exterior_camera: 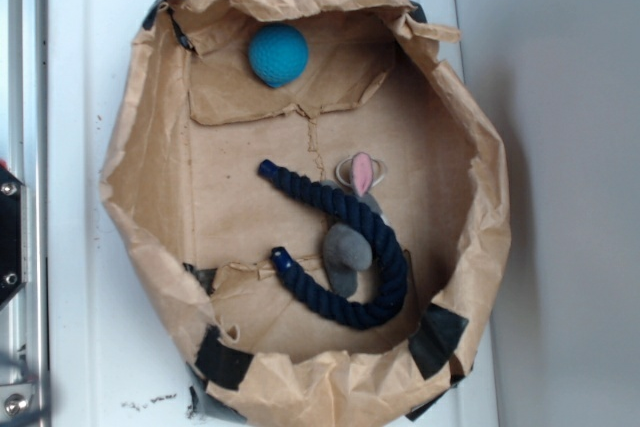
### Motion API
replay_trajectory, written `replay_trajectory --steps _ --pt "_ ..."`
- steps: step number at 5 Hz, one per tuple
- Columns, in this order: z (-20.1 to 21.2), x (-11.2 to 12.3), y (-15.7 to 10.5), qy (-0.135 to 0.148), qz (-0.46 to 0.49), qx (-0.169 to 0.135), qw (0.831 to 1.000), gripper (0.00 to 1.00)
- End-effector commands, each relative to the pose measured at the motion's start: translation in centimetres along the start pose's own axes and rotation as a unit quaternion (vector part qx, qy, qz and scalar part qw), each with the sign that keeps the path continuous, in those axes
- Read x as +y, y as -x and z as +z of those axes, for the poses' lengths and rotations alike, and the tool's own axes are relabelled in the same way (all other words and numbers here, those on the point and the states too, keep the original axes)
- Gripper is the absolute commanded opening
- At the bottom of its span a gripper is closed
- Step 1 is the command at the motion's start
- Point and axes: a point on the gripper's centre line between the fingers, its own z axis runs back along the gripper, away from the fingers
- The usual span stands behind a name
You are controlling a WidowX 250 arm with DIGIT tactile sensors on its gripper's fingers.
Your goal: Grab the blue ball.
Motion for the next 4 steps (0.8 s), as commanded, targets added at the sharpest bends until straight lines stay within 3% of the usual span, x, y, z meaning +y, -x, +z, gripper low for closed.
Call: replay_trajectory --steps 1,2,3,4 --pt "-1.1 -0.4 -6.9 -0.014 0.052 -0.025 0.998 1.0" --pt "-2.3 1.2 -8.9 -0.009 0.152 -0.038 0.988 1.0" --pt "-3.9 3.2 -8.5 0.016 0.281 0.006 0.96 1.0" --pt "-3.9 3.2 -8.5 0.016 0.281 0.006 0.96 1.0"
